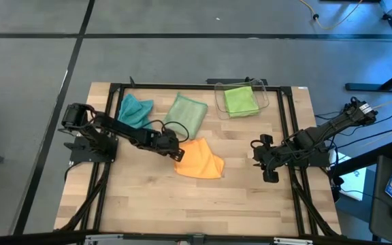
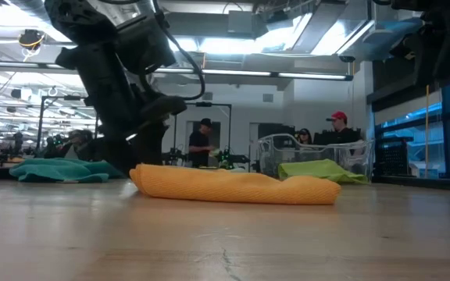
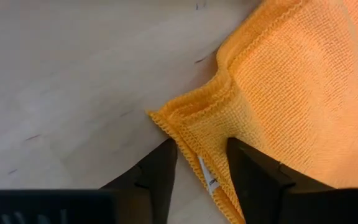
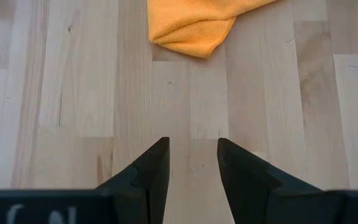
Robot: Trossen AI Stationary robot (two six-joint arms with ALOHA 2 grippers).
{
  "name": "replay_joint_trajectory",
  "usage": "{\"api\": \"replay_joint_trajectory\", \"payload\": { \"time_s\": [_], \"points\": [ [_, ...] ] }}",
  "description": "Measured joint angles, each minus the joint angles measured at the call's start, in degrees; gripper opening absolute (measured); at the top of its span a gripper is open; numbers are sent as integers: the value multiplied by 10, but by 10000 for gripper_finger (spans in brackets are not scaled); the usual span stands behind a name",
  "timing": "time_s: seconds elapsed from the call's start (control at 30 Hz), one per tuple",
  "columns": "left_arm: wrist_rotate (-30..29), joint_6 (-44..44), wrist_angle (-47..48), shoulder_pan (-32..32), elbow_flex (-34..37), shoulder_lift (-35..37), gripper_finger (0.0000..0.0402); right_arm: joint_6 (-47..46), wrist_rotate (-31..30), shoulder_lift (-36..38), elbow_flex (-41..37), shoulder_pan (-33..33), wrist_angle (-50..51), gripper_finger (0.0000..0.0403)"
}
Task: Fold microfiber towels
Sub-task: Fold the orange microfiber towel on top of the light green microfiber towel
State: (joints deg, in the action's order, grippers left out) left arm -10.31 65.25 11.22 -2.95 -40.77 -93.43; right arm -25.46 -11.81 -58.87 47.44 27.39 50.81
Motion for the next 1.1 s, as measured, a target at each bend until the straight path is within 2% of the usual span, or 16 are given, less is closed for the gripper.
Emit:
{"api": "replay_joint_trajectory", "payload": {
  "time_s": [0.4,0.63,0.83,1.0,1.1],
  "points": [
    [-59,2,8,-25,1,-1,7,0,-1,0,0,0,-4,138],
    [-62,2,8,-36,2,-2,1,7,-6,-4,0,0,-45,138],
    [-80,1,7,-50,2,-2,0,85,-6,-52,0,-18,-141,138],
    [-82,1,7,-52,2,-2,0,162,-48,-102,0,-109,-222,138],
    [-81,1,7,-52,2,-2,0,187,-10,-127,0,-192,-246,138]
  ]
}}
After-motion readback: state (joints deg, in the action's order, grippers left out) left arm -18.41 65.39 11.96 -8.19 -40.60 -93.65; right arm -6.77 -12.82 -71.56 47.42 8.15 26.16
